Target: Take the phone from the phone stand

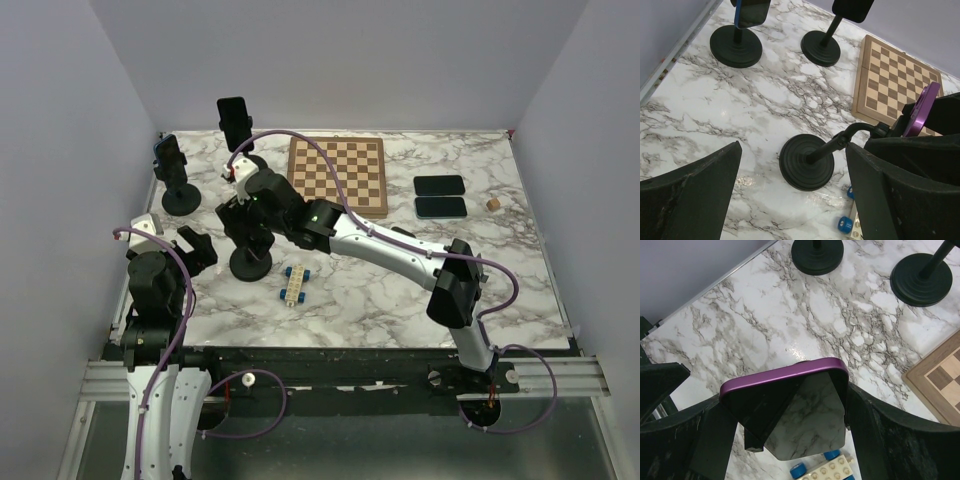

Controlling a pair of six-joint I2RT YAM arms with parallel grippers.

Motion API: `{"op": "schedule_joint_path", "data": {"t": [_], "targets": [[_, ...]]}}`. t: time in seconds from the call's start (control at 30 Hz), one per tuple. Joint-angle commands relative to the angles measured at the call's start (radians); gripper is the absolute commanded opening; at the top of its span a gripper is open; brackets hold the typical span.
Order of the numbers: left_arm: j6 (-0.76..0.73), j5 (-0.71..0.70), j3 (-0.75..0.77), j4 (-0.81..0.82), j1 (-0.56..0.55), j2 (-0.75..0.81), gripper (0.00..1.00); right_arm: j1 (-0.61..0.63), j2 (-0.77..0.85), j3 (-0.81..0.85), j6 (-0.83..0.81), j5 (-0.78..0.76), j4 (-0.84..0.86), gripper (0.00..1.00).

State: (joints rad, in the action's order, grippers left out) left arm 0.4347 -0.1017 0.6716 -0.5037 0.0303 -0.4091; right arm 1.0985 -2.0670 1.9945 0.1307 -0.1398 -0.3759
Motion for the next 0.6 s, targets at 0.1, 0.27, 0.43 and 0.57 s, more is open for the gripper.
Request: {"op": "schedule_joint_path", "data": {"t": [0.1, 0.27, 0.43, 0.57], "targets": [[0.007, 0.008, 0.003, 0.009, -0.001, -0.009, 0.93, 0.0, -0.015, 0.029, 0.004, -0.027, 0.003, 0.87], [0.007, 0.012, 0.003, 0.011, -0.001, -0.013, 0.93, 0.0, -0.005, 0.027, 0.014, -0.043, 0.005, 0.65], [0.0, 0.08, -0.007, 0.035, -0.001, -0.02, 0.95, -0.005, 0.016, 0.014, 0.067, -0.045, 0.009, 0.42], [-0.014, 0.24, -0.015, 0.077, -0.001, -0.057, 0.99, -0.009, 0.016, 0.01, 0.12, -0.023, 0.0, 0.26]]}}
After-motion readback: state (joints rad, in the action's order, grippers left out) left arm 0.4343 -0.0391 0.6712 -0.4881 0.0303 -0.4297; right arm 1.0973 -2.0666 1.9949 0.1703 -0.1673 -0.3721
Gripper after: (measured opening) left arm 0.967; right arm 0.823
